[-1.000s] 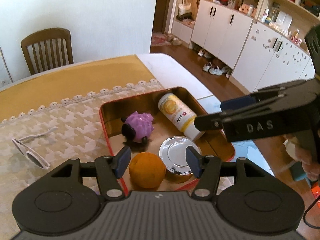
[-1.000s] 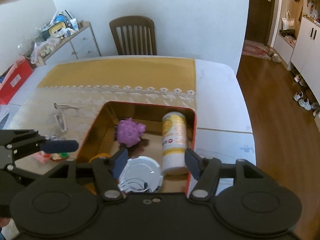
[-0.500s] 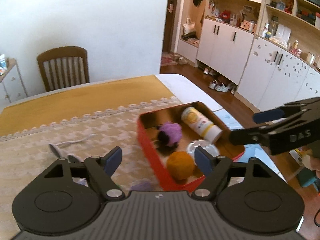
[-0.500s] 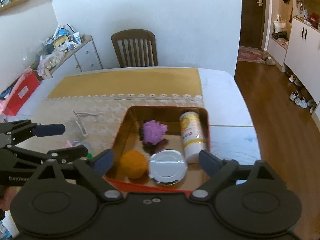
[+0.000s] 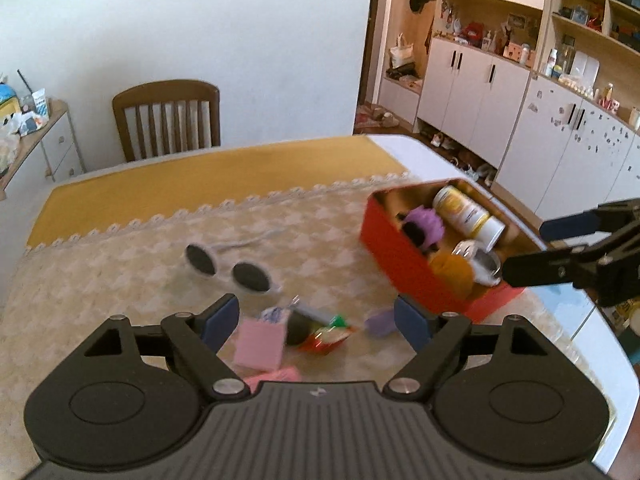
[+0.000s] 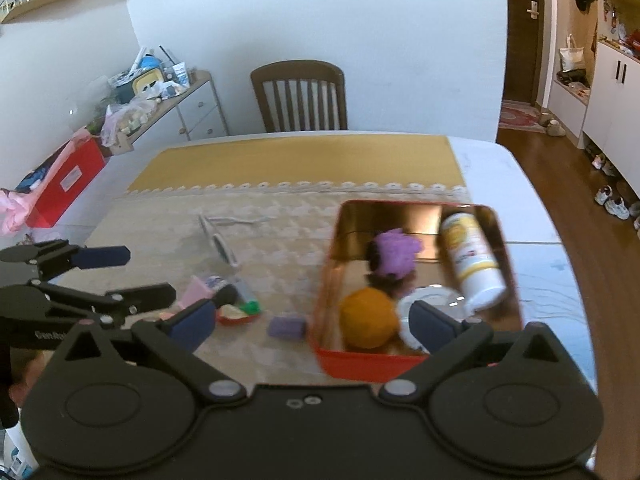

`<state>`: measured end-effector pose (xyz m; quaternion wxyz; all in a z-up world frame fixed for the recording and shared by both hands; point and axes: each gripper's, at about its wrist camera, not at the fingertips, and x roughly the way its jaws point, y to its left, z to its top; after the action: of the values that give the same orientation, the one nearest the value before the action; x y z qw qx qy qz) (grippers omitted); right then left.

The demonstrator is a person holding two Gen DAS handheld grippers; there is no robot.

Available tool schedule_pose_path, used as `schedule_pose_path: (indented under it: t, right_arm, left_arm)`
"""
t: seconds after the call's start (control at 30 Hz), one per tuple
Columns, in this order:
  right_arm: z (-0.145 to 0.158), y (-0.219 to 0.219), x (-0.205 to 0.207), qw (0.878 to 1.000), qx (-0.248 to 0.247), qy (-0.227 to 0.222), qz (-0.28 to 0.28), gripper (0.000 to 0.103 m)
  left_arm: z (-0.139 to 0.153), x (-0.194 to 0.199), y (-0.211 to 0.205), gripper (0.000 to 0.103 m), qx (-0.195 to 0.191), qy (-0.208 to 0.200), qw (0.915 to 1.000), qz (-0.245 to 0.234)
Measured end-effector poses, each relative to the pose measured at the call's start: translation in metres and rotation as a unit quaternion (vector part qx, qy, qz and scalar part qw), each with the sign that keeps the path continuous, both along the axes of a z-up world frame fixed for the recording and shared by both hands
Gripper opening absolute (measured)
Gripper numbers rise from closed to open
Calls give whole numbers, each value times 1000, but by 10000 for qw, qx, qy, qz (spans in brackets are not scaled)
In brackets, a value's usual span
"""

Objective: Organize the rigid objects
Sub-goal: 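Open both grippers to release the orange and bottle, then withdraw, then grasp the pink stick with the left gripper while the right grasps the snack wrapper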

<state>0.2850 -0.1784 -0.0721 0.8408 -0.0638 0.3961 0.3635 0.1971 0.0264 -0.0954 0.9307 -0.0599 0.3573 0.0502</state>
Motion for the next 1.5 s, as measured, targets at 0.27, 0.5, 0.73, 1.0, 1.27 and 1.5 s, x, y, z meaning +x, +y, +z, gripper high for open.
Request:
schedule_pose_path:
  t: [0.27,0.5,0.73,1.0,1.27,1.5]
  right_arm:
    - [-22,40,-17,9998,-72,163,-56,103]
    - [-43,75,-26,9988,-339,334,-119,97]
    - [-64,103,-24,9965,-535,564,-323,85]
    - [-78,122,-13,9944,-747,623,-411,78]
    - [-88,135,-5,9929,-792,705,-542,69]
    - [-98,140,0,9904,-892,830,-649,59]
  left_arm:
    - [-40,-18,28,85,-61,275,9996,36]
    - [-71,-21,36,85,-114,443,9989,127]
    - [-85,-15,37,85,-145,443,9985,292]
    - [-95,0,36,85,-303,593,9967,455]
    - [-97,2,35,84,-421,577,9946,750]
    - [-98,3,32,78,-315,577,9945,820]
